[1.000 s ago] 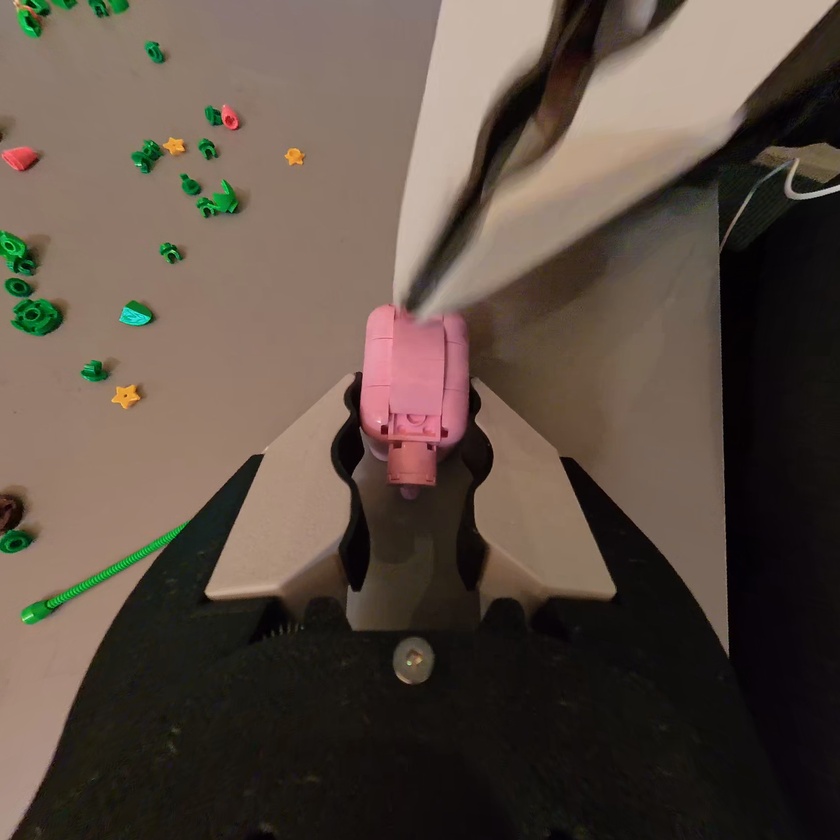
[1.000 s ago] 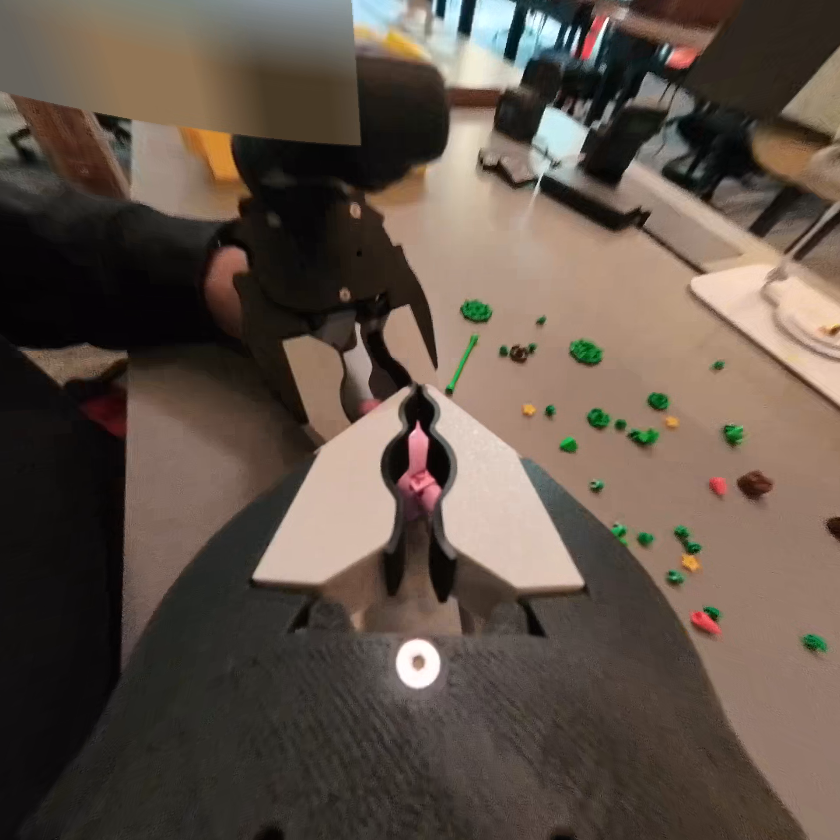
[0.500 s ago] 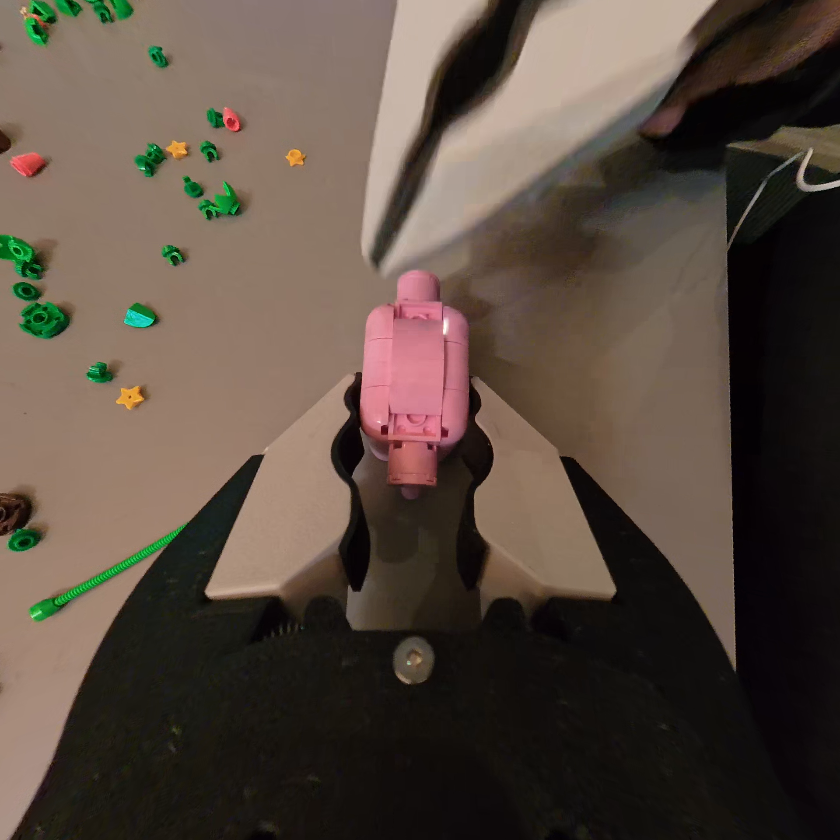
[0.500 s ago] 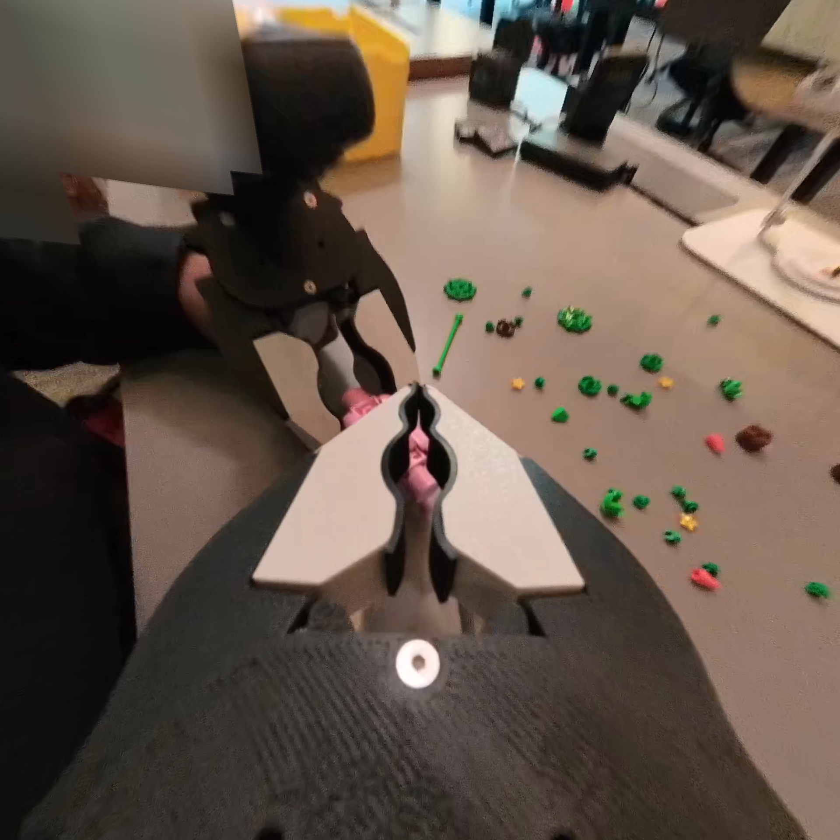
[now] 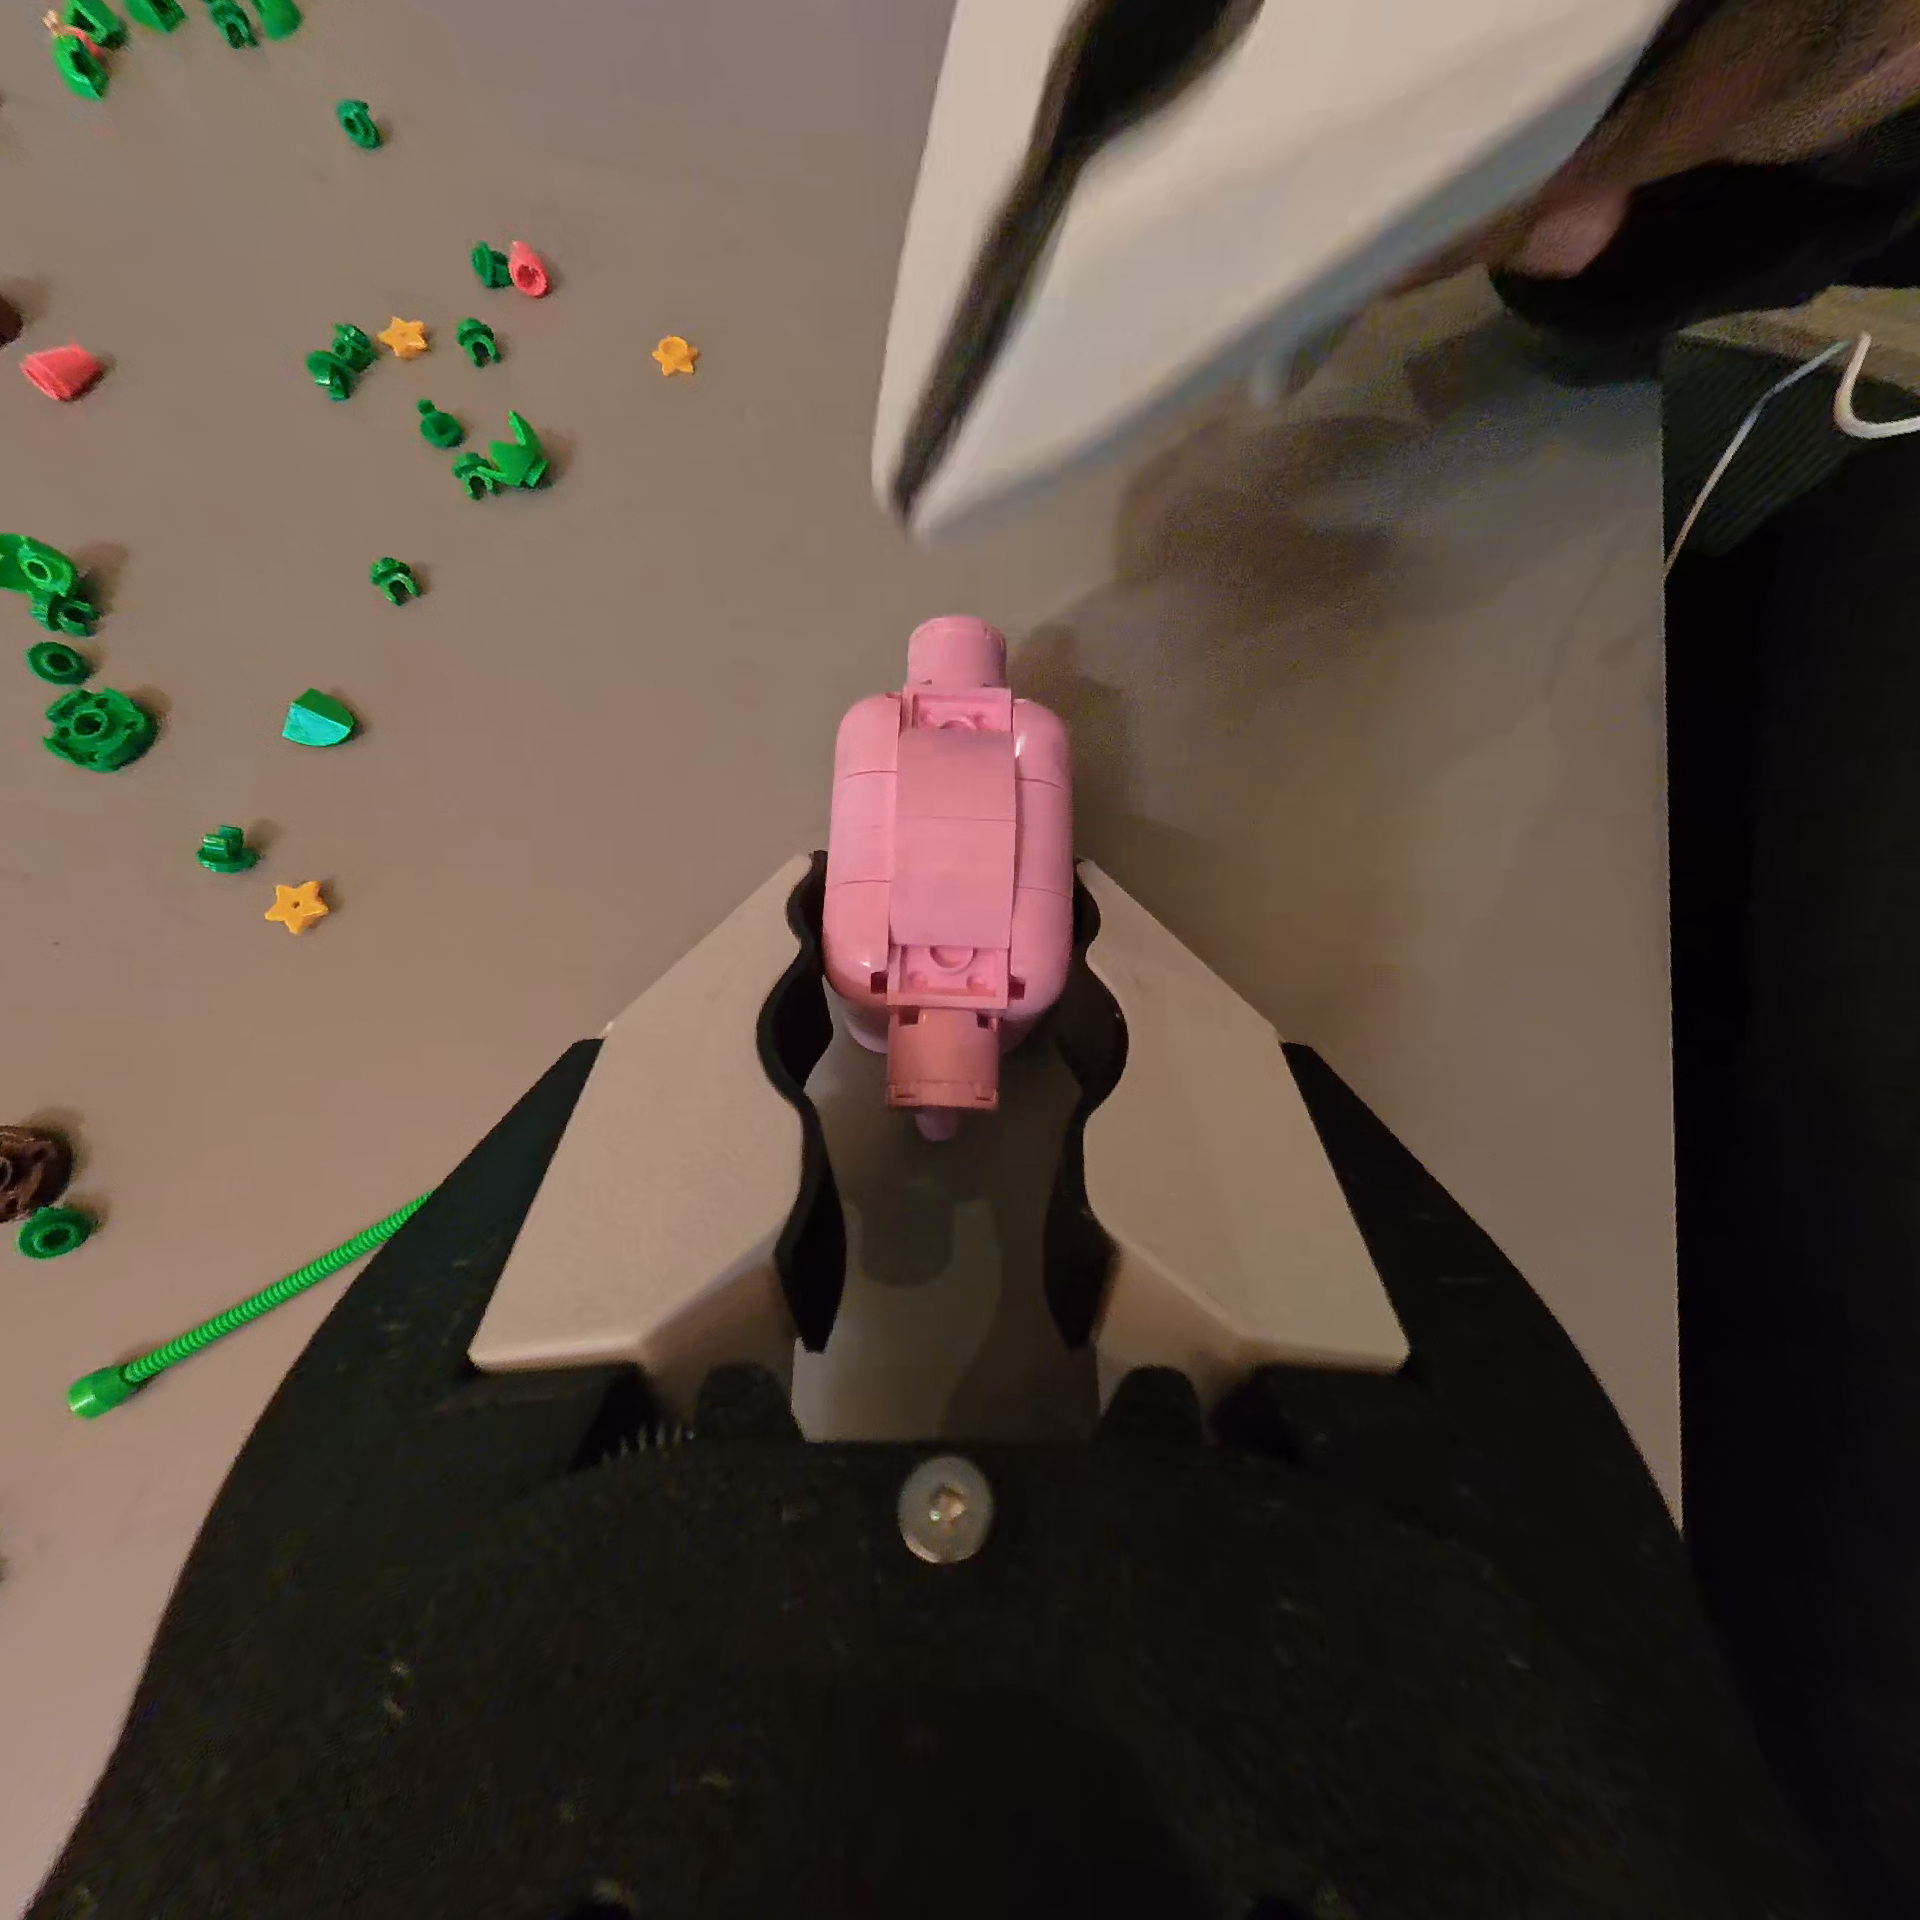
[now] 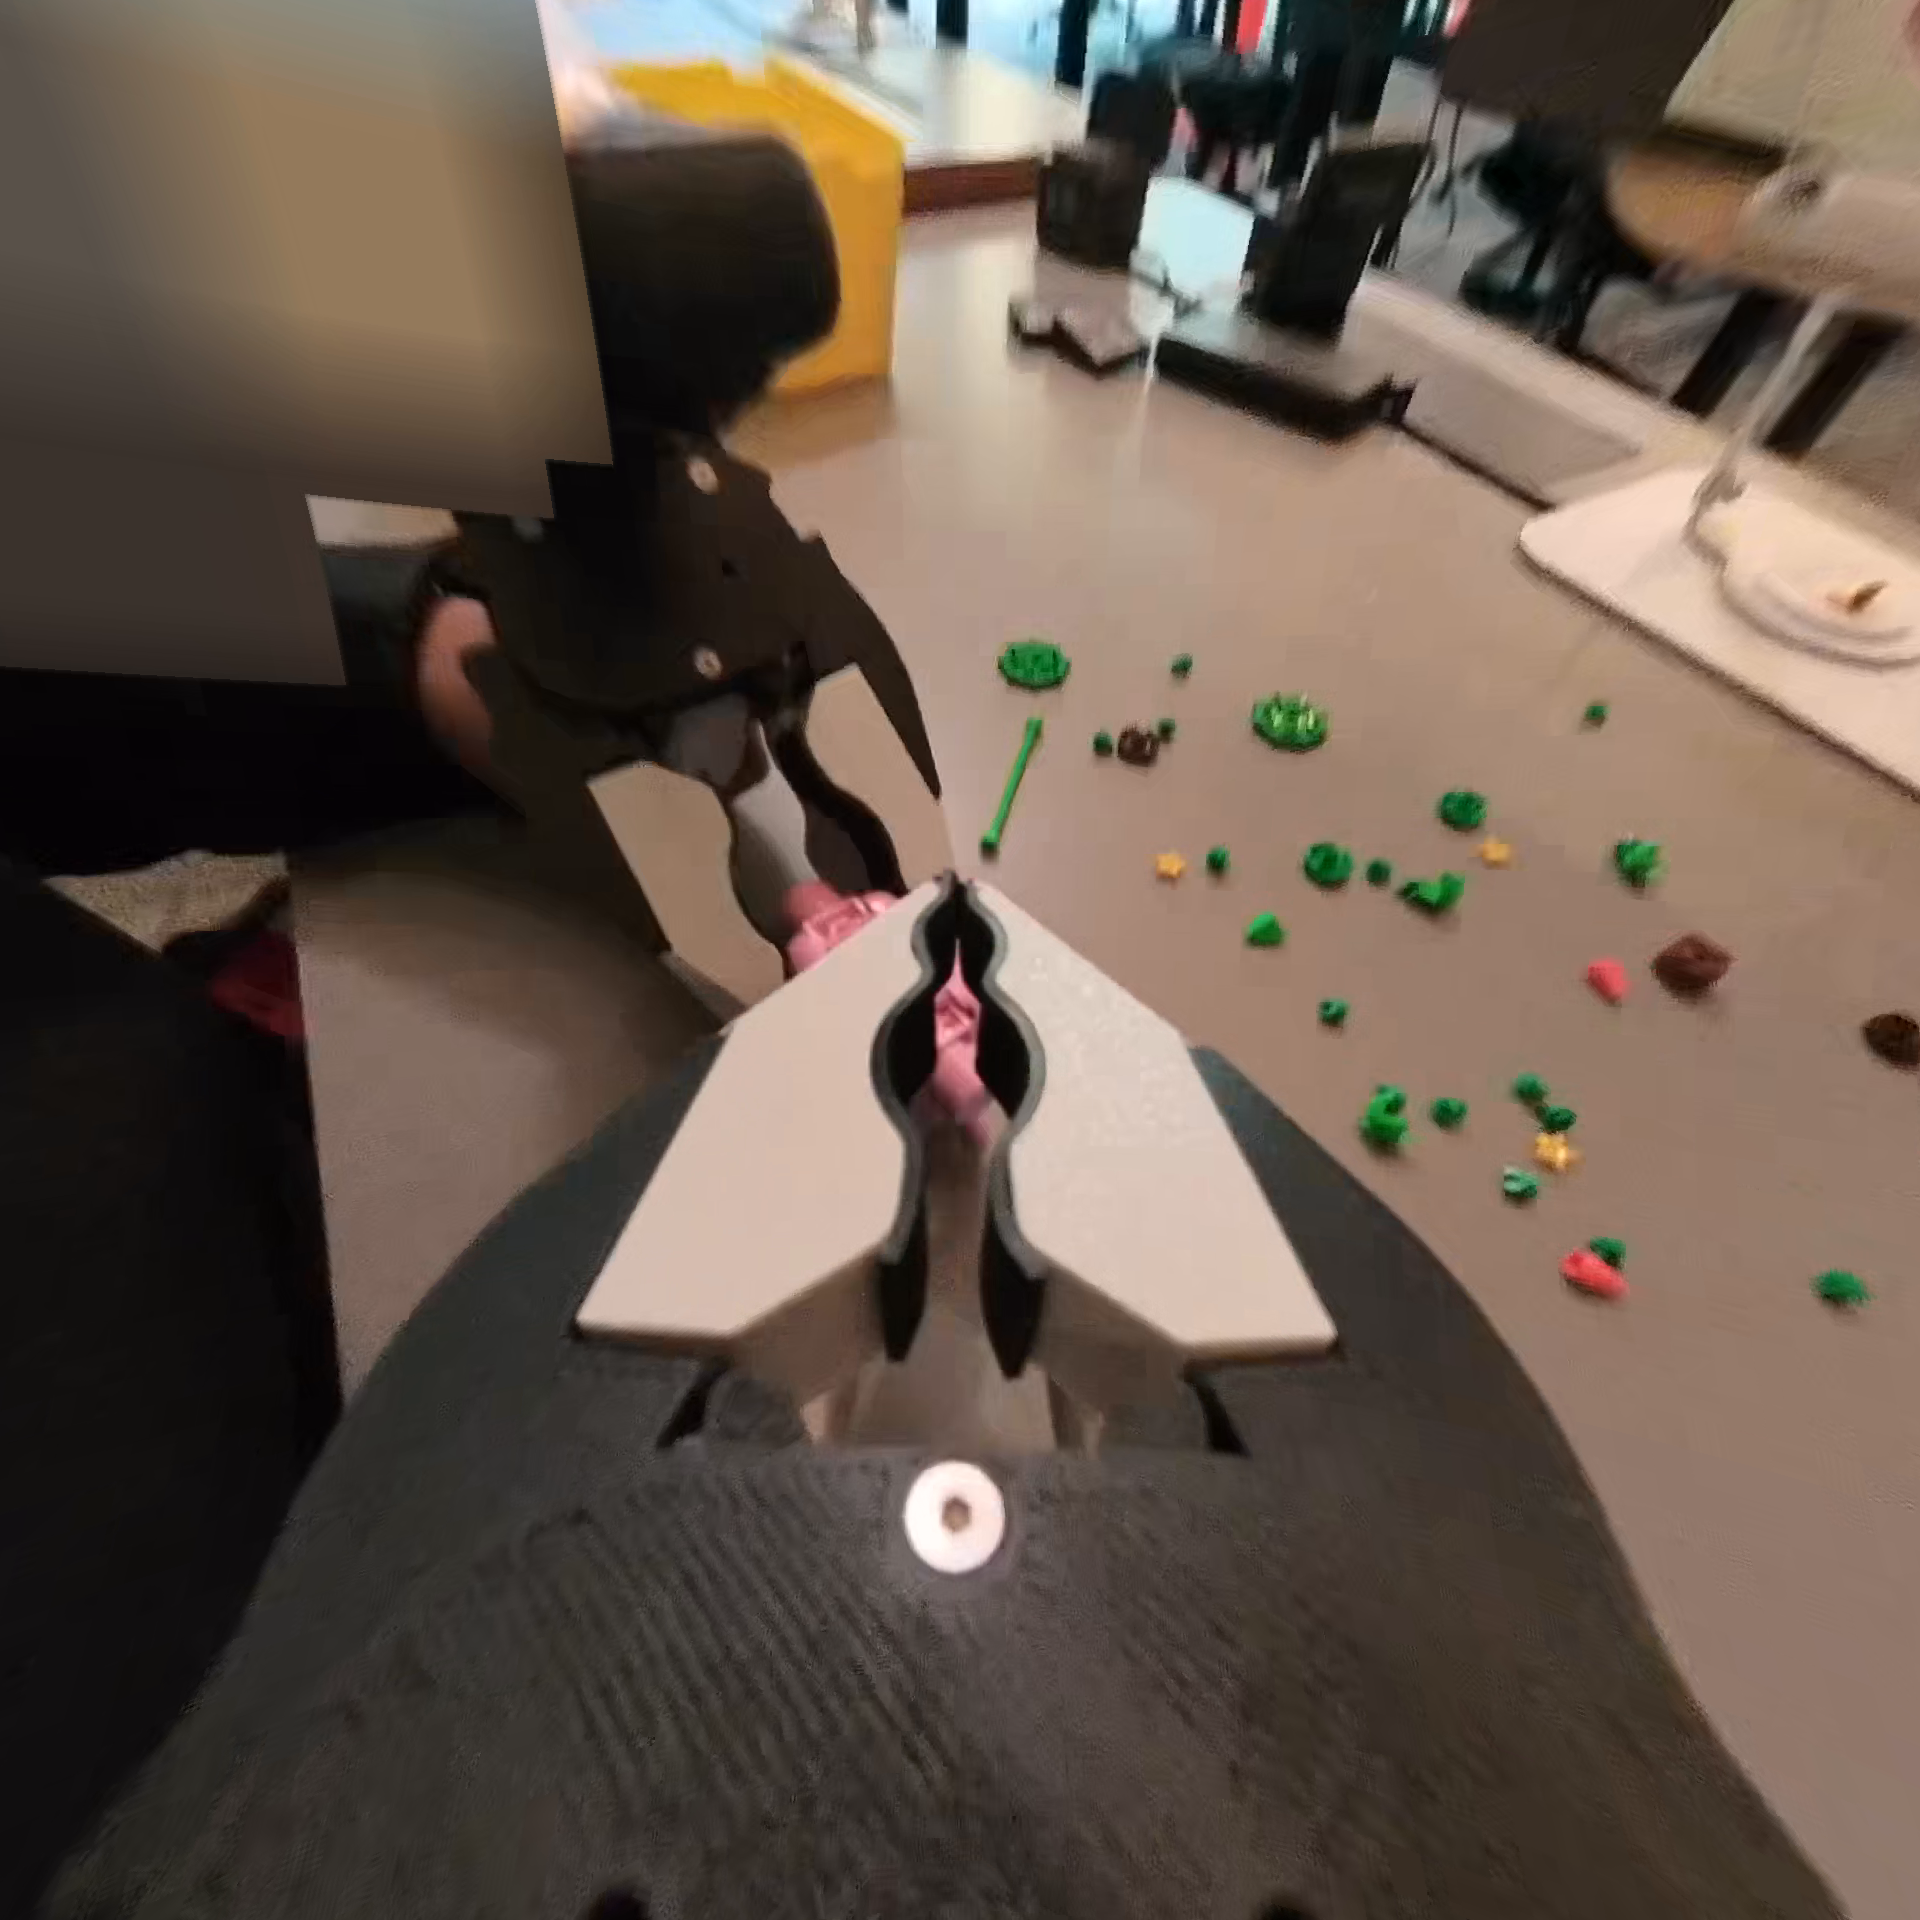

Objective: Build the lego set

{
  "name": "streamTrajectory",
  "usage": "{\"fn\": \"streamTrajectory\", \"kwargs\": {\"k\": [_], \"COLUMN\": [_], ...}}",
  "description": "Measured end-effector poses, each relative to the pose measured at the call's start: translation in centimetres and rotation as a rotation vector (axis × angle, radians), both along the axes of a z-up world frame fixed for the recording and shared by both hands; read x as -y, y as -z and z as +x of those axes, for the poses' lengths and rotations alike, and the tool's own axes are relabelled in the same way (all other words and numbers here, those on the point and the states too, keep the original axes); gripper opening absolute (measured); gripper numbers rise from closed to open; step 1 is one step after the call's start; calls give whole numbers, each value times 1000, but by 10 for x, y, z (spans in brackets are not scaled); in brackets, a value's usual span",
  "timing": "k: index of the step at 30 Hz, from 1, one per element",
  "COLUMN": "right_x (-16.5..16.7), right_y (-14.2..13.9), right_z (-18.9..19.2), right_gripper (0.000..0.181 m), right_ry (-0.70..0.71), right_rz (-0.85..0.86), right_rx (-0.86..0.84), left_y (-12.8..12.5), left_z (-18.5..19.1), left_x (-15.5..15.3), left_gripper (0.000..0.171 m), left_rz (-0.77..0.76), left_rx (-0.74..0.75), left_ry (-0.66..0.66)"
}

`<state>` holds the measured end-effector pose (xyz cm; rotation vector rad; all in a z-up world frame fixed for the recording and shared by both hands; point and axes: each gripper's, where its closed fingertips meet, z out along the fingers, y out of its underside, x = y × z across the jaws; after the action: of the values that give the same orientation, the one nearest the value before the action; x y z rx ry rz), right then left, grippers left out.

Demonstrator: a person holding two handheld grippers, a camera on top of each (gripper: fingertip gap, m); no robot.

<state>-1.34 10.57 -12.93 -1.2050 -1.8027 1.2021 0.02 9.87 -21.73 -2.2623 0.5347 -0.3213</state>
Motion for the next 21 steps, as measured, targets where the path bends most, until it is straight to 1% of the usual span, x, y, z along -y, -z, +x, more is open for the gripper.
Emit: {"fn": "streamTrajectory", "kwargs": {"k": [1,2,3,4,5,6,8,9,10,11,12,14,17,19,21], "right_x": [4,8,11,8,6,-2,-12,-23,-34,-43,-49,-55,-59,-62,-62], "right_y": [-9,0,26,34,36,31,-13,-32,-45,-51,-54,-57,-55,-48,-34], "right_z": [1,2,3,2,4,2,-1,-2,-4,-7,-11,-22,-44,-60,-70], "right_gripper": [0,0,0,0,0,0,0,0,0,0,0,6,9,13,16], "right_ry": [-13,-26,-41,-26,-38,-16,14,48,78,93,97,79,18,-11,-29], "right_rz": [-17,-13,10,-20,-32,-24,-90,-101,-91,-70,-46,0,56,26,-52], "right_rx": [-41,5,128,148,171,142,-89,-179,-233,-252,-252,-265,-310,-329,-299], "left_y": [0,0,0,0,0,0,0,0,0,0,0,0,0,0,0], "left_z": [0,0,0,0,0,0,0,0,0,0,0,0,0,0,0], "left_x": [0,0,0,0,0,0,0,0,0,0,0,0,0,0,0], "left_gripper": [41,41,41,40,41,41,41,41,41,41,41,41,41,40,41], "left_rz": [1,-1,-3,-3,-5,-5,-1,-1,-2,-4,-5,-4,1,1,2], "left_rx": [-1,2,6,9,11,10,2,1,5,9,12,10,-1,0,-2], "left_ry": [0,0,0,1,0,0,0,0,0,0,0,1,1,1,0]}}
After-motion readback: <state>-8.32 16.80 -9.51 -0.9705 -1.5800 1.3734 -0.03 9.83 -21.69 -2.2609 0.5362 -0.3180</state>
